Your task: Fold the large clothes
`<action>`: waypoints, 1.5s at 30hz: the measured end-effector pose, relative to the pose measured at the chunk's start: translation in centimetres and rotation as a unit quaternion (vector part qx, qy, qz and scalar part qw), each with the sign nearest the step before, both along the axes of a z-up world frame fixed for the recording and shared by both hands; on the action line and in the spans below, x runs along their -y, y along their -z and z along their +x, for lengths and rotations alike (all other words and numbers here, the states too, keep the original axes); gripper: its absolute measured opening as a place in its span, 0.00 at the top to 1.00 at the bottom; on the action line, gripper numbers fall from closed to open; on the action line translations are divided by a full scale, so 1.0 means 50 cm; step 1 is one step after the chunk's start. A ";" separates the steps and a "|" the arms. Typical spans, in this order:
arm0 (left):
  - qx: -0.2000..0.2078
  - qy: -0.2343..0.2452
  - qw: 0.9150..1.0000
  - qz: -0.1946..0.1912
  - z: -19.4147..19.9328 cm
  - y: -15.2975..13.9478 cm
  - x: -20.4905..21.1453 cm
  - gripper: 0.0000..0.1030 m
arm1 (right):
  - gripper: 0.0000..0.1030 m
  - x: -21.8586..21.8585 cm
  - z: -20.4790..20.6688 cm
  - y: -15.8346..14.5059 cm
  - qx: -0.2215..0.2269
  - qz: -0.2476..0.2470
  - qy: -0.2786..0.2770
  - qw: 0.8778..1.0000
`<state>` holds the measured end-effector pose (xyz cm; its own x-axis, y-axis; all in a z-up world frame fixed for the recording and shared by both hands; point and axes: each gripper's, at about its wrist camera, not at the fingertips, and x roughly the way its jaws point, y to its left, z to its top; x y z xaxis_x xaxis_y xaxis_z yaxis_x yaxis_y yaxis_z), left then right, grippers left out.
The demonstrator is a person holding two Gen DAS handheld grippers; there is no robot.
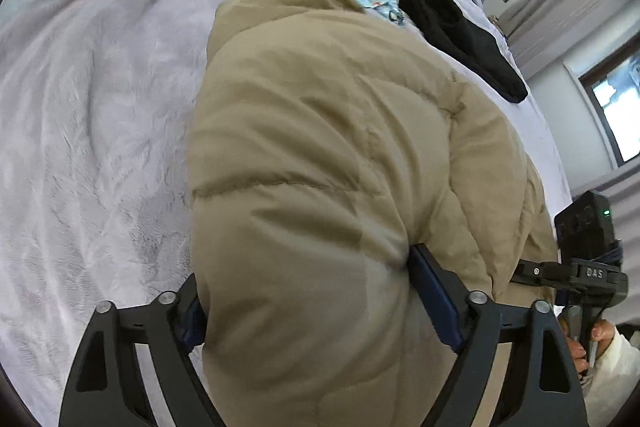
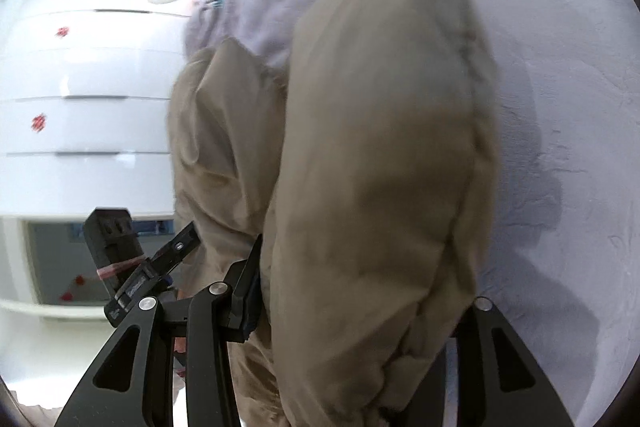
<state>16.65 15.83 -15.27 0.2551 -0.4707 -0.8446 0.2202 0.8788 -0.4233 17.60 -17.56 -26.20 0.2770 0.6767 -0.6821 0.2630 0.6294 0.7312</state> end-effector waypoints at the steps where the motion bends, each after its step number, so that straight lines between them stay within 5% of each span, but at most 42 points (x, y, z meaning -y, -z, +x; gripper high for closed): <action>1: 0.001 0.001 1.000 0.000 -0.005 0.000 0.000 0.13 | 0.46 0.009 -0.001 0.011 -0.011 0.003 0.009 1.000; 4: 0.010 0.000 1.000 0.021 -0.006 -0.017 0.003 0.13 | 0.44 0.039 -0.033 -0.008 -0.027 -0.013 0.022 0.999; 8: 0.066 -0.003 0.996 0.064 -0.015 -0.077 0.003 0.19 | 0.45 0.068 -0.071 -0.120 -0.006 -0.111 0.032 0.993; 9: 0.072 -0.004 0.995 0.065 -0.015 -0.086 -0.001 0.19 | 0.49 0.058 -0.087 -0.142 0.010 -0.134 0.035 0.990; 11: 0.090 -0.016 0.994 0.060 -0.009 -0.114 -0.006 0.19 | 0.75 0.047 -0.096 -0.211 0.056 -0.164 0.040 0.984; 15: 0.090 -0.021 0.993 0.073 0.014 -0.118 0.020 0.19 | 0.76 -0.035 -0.084 -0.275 0.099 -0.159 0.012 0.982; 19: 0.100 -0.005 0.988 0.117 0.002 -0.088 0.069 0.19 | 0.77 -0.163 -0.076 -0.241 0.095 -0.215 -0.051 0.971; 24: 0.122 0.022 0.983 0.133 -0.035 -0.069 0.110 0.19 | 0.77 -0.188 -0.144 -0.148 0.060 -0.271 -0.071 0.958; 28: 0.142 0.033 0.976 0.161 -0.055 -0.065 0.136 0.18 | 0.80 -0.171 -0.148 -0.096 0.048 -0.264 -0.056 0.962; 45: 0.078 -0.008 0.983 0.166 -0.142 -0.143 0.040 0.18 | 0.80 -0.192 -0.122 -0.128 0.027 -0.274 -0.038 0.960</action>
<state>9.55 13.83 -8.14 0.3986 -0.1703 -0.9012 0.2438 0.9669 -0.0749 11.50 -7.94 -19.82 0.2852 0.2389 -0.9282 0.1724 0.9398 0.2949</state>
